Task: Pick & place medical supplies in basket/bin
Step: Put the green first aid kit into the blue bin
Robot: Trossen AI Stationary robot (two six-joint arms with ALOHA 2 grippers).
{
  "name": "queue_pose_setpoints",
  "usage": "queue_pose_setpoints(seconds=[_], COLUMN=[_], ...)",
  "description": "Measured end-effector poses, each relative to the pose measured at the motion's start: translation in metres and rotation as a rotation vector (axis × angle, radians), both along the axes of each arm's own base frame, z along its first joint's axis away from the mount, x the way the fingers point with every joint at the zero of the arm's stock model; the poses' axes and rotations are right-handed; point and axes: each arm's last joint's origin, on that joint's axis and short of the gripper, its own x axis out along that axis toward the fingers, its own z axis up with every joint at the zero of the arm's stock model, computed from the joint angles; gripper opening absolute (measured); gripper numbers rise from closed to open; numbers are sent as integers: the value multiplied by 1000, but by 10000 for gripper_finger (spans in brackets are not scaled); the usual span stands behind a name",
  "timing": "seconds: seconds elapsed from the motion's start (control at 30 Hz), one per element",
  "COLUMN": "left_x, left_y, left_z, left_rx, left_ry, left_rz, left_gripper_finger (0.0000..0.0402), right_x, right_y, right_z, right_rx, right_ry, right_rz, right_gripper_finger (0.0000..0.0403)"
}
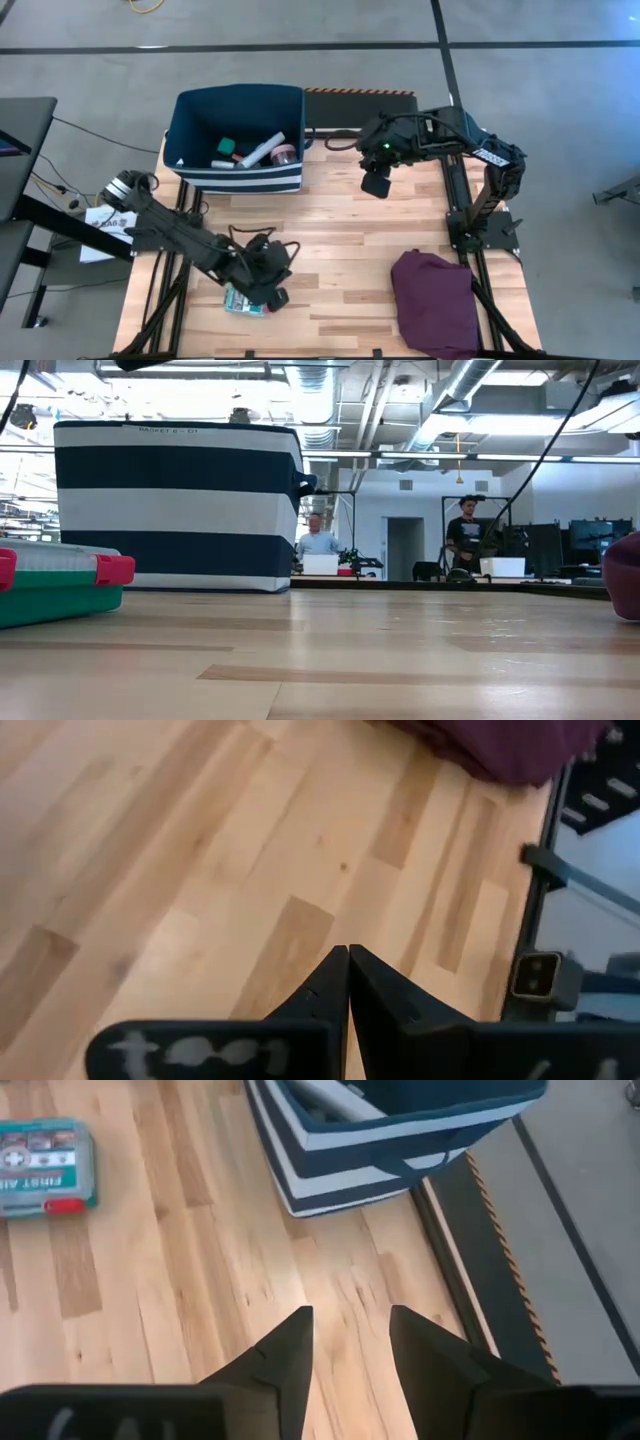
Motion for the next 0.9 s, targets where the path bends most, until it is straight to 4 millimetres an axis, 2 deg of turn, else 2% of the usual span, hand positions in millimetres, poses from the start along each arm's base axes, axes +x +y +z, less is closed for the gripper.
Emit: queue_pose_setpoints(seconds=[0.2,0.33,0.53,0.7,0.9], left_x=[17,21,21,18,15], left_y=[-1,6,9,4,-6], left_z=[-4,-5,-19,-20,-25], left_rx=[-121,-95,-201,-241,-242], left_ry=[6,9,67,78,95], left_rz=[126,109,211,237,217], left_gripper_finger=[0,0,0,3,36], right_x=[1,1,1,1,1], right_y=[0,0,0,0,0], right_z=[0,0,0,0,0], right_rx=[-3,-3,-3,-24,-60], right_ry=[-4,-3,-1,12,32], right_rz=[-1,3,10,42,95], right_gripper_finger=[125,125,125,125,125])
